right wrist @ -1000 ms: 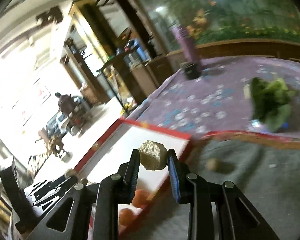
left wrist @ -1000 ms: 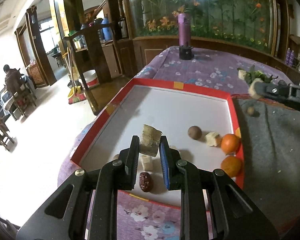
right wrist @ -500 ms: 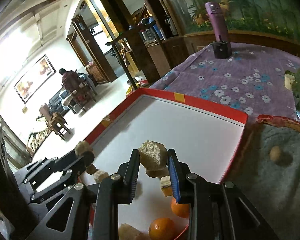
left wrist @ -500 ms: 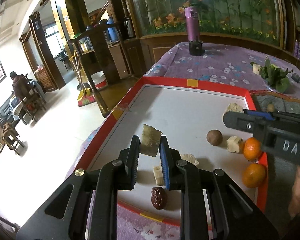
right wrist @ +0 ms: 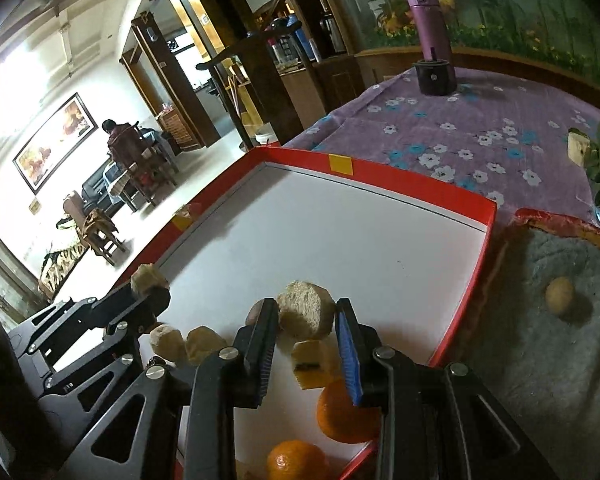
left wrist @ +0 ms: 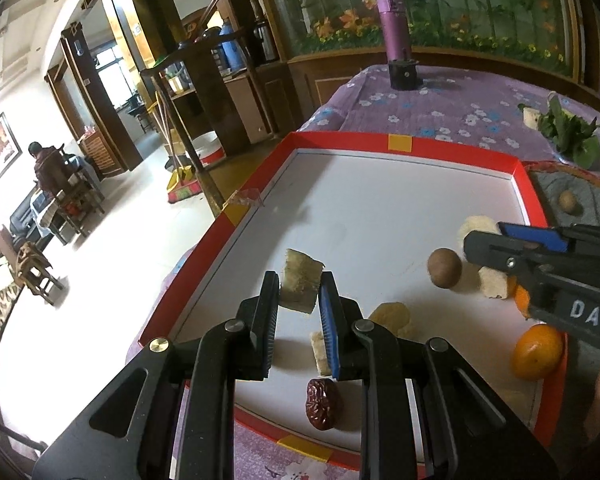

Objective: Organize fruits
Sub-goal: 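Carry both held cream pieces over the white tray, then open both grippers to drop the cream pieces into the tray, then move the right gripper to the last brown fruit on the mat and grasp it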

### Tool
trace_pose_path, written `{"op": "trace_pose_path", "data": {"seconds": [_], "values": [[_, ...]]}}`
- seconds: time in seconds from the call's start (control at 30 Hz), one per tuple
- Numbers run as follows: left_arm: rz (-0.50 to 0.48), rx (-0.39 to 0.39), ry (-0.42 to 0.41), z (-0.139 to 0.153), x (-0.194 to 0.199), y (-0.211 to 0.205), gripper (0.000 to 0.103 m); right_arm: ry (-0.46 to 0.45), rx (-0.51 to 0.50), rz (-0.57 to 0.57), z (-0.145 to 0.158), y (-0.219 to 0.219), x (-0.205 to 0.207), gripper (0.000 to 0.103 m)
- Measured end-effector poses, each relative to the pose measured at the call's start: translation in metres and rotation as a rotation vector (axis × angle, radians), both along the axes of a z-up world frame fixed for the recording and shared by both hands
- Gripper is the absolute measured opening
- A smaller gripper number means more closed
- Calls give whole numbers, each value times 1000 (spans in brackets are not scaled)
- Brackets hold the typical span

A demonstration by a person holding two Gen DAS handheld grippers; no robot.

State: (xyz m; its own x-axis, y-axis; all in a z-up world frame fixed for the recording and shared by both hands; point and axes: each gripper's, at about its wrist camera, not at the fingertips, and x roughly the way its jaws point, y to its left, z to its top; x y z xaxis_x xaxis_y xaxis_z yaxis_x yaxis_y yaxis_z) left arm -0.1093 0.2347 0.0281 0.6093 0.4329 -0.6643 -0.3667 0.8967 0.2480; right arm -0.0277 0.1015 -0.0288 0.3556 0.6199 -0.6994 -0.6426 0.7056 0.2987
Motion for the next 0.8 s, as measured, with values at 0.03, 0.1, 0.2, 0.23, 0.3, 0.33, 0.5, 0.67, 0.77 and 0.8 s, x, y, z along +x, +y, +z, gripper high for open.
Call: {"op": "trace_pose_path", "data": {"seconds": [0.03,0.1,0.2,0.23,0.3,0.33,0.5,0.67,0.77,0.8], "values": [[5,2,4,-1,0,0,20,2,4,-2,1,-2,0,33],[10,2,15,-2,1,0,20,14,27,-9,3,-6,4,35],[22,14,25,-3,3,-1,30,14,70,-25,10,-16,6,37],[28,22,25,-2,3,-1,35,12,83,-32,12,-20,5,38],[39,42,23,0,3,-3,45,13,118,-60,17,-30,10,38],[43,49,23,2,3,-4,52,16,135,-75,20,-35,12,39],[32,58,-3,16,-1,-11,55,68,258,-174,36,-87,31,39],[-29,47,-24,28,-1,-27,55,86,316,-269,44,-146,49,39],[-50,38,-24,30,0,-37,55,92,339,-331,45,-182,57,39],[-56,31,-23,30,1,-40,55,104,341,-346,44,-192,61,39]]}}
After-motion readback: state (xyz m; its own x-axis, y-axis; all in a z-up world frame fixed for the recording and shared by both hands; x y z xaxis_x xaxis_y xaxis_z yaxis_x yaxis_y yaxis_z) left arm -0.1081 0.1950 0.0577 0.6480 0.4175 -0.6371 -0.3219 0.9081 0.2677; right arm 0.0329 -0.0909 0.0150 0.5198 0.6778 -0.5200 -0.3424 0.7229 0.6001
